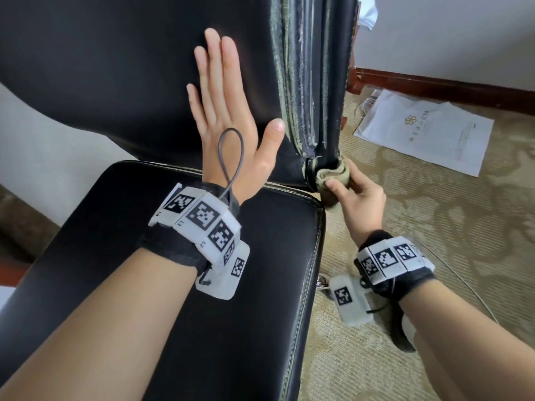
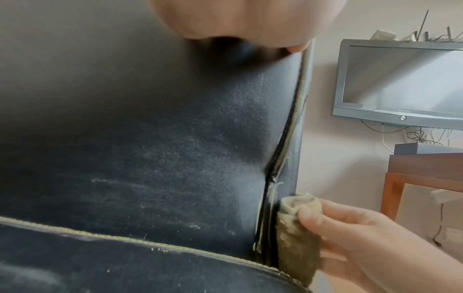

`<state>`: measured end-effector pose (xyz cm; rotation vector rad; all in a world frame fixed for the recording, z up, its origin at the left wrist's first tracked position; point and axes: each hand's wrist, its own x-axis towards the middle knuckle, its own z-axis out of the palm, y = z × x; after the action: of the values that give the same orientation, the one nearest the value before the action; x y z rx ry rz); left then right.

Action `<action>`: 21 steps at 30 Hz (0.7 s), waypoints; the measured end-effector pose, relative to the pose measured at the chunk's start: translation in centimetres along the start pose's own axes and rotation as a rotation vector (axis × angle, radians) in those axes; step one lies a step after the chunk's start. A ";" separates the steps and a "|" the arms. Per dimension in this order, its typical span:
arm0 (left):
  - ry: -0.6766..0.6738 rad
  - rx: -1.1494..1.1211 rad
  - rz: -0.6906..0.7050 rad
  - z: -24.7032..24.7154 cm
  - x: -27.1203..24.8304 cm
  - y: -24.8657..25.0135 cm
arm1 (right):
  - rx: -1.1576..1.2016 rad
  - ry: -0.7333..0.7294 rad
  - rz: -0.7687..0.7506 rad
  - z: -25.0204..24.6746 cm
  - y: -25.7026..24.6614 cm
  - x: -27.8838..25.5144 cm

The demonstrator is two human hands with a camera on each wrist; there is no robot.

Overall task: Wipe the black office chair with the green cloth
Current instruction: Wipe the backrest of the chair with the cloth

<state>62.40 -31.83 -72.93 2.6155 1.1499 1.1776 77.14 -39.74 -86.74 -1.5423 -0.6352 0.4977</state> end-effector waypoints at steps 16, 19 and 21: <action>-0.081 -0.040 0.017 -1.9 -0.5 -0.3 | -0.165 0.106 -0.057 1.1 -5.3 0.5; -0.121 -0.047 0.011 -2.2 -0.5 -0.3 | -0.206 0.103 -0.032 1.8 -6.1 0.9; -0.131 -0.057 0.008 -2.2 -0.4 -0.3 | -0.237 0.100 -0.032 2.2 -6.0 1.0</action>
<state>60.56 -32.37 -71.74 2.6126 1.0672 1.0070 75.86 -37.32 -80.84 -1.7661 -0.6587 0.3270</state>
